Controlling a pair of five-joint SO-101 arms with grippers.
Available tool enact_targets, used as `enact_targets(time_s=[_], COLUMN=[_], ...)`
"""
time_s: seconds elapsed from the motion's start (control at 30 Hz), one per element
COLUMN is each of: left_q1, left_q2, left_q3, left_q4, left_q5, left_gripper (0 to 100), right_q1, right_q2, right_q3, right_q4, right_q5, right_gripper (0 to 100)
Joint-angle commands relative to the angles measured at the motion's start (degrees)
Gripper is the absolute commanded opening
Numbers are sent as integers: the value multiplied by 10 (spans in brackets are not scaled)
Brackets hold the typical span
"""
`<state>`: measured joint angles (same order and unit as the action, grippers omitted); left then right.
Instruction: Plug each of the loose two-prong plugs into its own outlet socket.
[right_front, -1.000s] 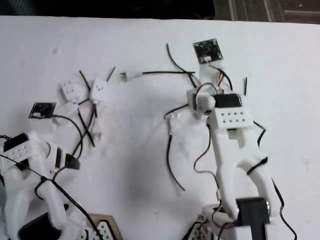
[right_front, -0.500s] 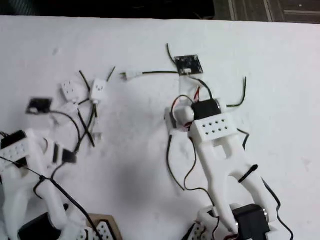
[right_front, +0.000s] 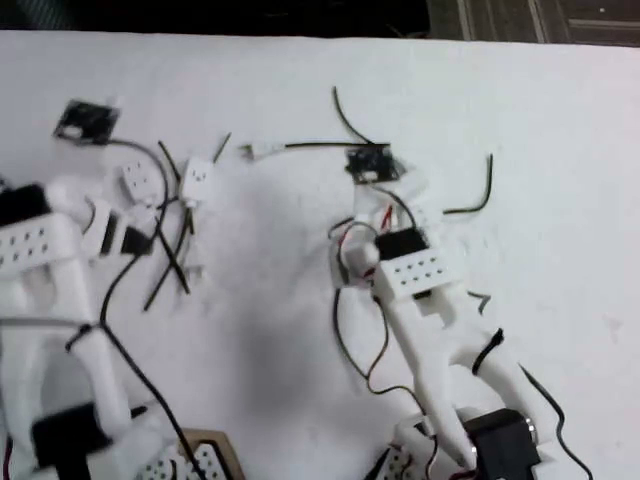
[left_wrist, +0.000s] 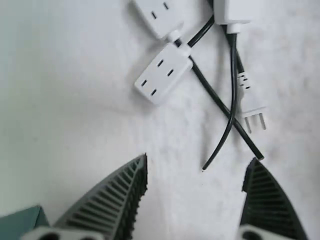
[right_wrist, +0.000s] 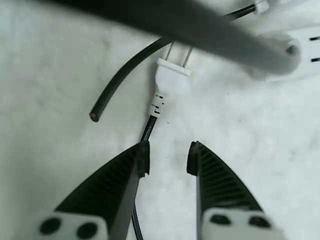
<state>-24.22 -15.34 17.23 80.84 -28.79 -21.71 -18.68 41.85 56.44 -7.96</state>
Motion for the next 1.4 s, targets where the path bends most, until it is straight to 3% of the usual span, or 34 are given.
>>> enact_targets(time_s=[0.0, 0.27, 0.47, 0.67, 0.93, 1.2, 1.37], left_q1=[29, 73, 77, 78, 132, 216, 234], left_q2=[101, 334, 482, 631, 720, 718, 717], left_q3=[-115, -380, -539, -671, -845, -825, -807], left_q4=[26, 29, 28, 39, 197, 215, 215], left_q5=[3, 8, 8, 8, 5, 40, 40], left_gripper=[307, 304, 210, 203, 203, 203, 203], right_q1=[-4, 1, 1, 1, 2, 26, 24], right_q2=[-23, -23, -23, -23, -23, -23, -23], right_q3=[0, 1, 1, 1, 1, 0, -1], right_q4=[-19, -18, -17, -16, -16, -18, -18], right_q5=[1, 1, 1, 2, 2, 2, 2], right_gripper=[124, 124, 123, 123, 123, 123, 123])
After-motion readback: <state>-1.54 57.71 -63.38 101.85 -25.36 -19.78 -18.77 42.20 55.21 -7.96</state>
